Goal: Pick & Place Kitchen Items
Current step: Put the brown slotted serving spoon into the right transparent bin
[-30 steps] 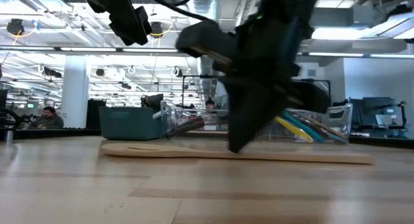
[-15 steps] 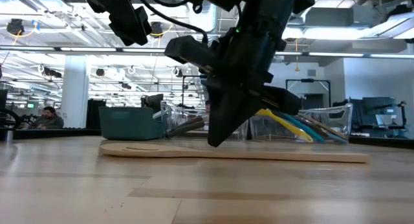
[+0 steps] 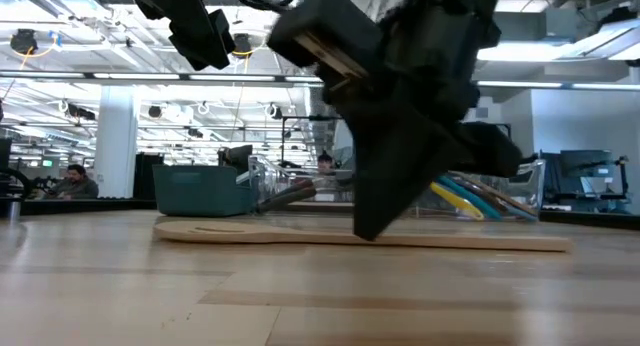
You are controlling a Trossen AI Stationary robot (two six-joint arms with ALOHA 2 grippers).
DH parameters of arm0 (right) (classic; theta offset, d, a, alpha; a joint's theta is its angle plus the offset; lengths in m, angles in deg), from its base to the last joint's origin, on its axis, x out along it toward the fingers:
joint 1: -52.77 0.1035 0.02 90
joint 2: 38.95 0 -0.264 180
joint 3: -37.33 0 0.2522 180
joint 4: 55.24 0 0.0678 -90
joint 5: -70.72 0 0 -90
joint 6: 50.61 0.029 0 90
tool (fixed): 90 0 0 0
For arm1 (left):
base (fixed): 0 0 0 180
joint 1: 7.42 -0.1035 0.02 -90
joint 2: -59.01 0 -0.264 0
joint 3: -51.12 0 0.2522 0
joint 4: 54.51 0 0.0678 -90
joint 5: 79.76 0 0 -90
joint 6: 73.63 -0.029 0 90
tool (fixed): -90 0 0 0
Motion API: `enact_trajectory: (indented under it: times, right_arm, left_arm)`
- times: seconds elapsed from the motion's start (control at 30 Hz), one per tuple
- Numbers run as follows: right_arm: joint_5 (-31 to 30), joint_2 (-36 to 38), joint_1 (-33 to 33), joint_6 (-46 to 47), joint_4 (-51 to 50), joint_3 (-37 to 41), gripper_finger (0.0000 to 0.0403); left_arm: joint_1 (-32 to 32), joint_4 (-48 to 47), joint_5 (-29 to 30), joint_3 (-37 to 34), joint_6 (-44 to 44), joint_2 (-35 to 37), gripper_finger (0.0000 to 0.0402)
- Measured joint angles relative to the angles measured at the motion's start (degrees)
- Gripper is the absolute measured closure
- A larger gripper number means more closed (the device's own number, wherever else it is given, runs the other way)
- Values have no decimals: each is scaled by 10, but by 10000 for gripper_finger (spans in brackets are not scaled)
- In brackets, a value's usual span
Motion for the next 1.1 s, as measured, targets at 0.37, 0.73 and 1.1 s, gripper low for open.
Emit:
enact_trajectory:
  times: [0.37, 0.73, 1.1]
  right_arm:
    - [-32, 0, -20, 18, -34, 17, 403]
    - [-53, 0, -60, -1, -26, 18, 403]
    - [-72, -1, -96, -17, -23, 19, 403]
  left_arm:
    - [0, 1, 0, 0, 0, 0, 243]
    - [0, 2, 0, 0, 0, 0, 243]
    - [0, 2, 0, 0, 0, 0, 243]
